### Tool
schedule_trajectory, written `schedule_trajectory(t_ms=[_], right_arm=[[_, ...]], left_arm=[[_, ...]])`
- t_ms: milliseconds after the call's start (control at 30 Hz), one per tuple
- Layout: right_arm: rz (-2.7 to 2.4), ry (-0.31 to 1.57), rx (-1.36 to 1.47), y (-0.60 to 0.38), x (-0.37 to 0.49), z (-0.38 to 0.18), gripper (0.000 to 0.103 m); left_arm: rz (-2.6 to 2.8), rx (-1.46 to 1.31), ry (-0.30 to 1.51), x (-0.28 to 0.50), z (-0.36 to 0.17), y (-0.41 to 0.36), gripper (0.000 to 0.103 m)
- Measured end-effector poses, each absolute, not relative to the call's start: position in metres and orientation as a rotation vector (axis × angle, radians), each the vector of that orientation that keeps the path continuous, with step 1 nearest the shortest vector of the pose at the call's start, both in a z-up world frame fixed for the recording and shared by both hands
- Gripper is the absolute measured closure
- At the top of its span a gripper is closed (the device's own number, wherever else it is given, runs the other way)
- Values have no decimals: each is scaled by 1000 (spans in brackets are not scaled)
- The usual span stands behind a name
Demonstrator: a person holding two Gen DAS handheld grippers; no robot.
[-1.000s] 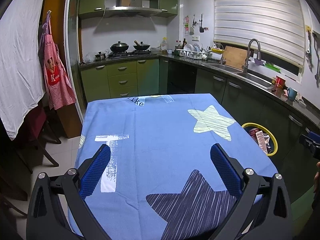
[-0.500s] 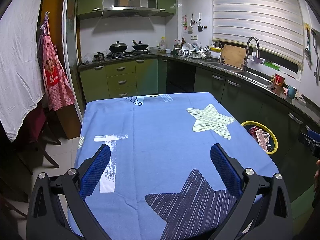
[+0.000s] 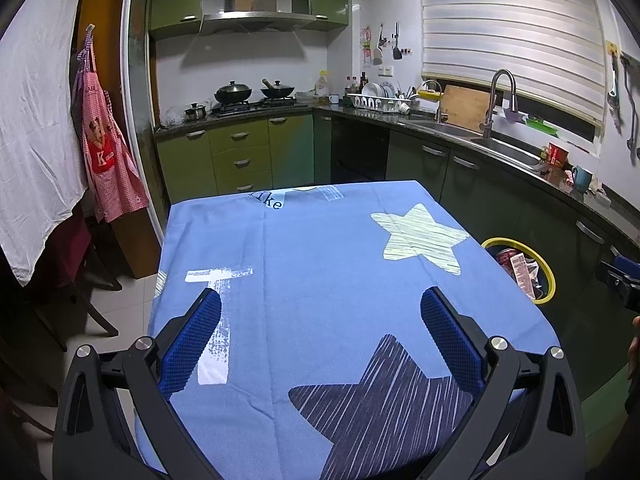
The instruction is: Collect trash
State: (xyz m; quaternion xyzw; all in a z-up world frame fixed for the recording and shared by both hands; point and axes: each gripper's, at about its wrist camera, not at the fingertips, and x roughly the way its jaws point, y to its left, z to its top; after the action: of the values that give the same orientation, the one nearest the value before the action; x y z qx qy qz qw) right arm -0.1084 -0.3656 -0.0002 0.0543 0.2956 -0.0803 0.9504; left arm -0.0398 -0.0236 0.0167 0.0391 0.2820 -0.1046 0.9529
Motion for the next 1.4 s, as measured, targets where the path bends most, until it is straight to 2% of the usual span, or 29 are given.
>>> schedule_trajectory(t_ms=[1400], right_arm=[[-150, 620, 117, -361, -104, -12, 6]], left_arm=[[-168, 61, 584, -22, 19, -17, 5]])
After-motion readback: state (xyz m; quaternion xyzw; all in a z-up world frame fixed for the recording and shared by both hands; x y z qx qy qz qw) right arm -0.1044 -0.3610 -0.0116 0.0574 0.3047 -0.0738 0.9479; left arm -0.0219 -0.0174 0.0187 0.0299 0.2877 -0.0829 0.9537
